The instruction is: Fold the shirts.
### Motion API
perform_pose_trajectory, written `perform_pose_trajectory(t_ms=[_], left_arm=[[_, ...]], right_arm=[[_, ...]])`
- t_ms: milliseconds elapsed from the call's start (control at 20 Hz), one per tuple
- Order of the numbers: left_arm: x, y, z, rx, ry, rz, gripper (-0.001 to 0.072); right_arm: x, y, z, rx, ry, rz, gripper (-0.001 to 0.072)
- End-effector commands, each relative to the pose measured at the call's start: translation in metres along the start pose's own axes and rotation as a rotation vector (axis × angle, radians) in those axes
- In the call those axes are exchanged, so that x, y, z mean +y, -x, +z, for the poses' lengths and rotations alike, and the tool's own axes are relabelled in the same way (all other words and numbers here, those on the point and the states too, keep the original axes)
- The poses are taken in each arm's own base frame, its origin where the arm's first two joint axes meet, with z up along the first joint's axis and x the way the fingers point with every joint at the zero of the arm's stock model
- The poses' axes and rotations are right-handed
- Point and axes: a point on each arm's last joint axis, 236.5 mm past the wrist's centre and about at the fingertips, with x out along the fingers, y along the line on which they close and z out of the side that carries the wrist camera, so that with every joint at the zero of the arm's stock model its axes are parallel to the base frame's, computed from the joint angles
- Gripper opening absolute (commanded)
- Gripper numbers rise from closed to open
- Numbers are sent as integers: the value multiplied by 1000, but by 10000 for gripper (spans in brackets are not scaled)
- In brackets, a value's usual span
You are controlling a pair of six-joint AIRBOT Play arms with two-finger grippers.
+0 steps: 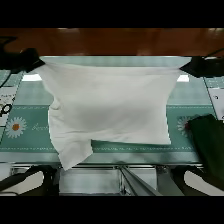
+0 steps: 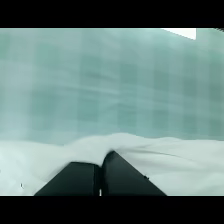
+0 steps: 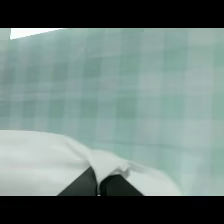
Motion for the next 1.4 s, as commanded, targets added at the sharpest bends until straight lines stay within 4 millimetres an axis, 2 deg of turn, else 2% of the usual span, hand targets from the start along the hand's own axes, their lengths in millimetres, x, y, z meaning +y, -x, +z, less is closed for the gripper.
perform_pose_trajectory(t_ms=[0,150,300,400,500,650,800,900,1100,1200,1350], left_arm=[[36,-102,3,73,149,4,18],[43,-149,-5,150,200,4,18],[45,-165,-15,202,206,1,18],[47,-160,-14,205,212,1,18],[51,-145,-17,241,204,-3,18],[52,-111,-39,367,85,-34,18],[54,-88,-80,553,31,-73,18],[60,-84,-106,643,41,-66,18],[68,-86,-152,765,97,-62,18],[71,-88,-167,794,115,-59,19],[71,-86,-171,807,121,-60,18]], right_arm=[[-35,-88,7,85,-109,60,25],[-44,-133,-3,191,-180,90,25],[-51,-146,6,188,-211,91,25],[-53,-142,7,187,-211,92,26],[-49,-132,-3,243,-202,110,26],[-43,-107,-35,396,-150,143,26],[-64,-89,-83,599,-108,47,26],[-78,-88,-105,667,-137,-14,26],[-87,-96,-131,705,-186,-25,26],[-88,-99,-136,705,-199,-26,26],[-88,-99,-137,706,-203,-24,27]])
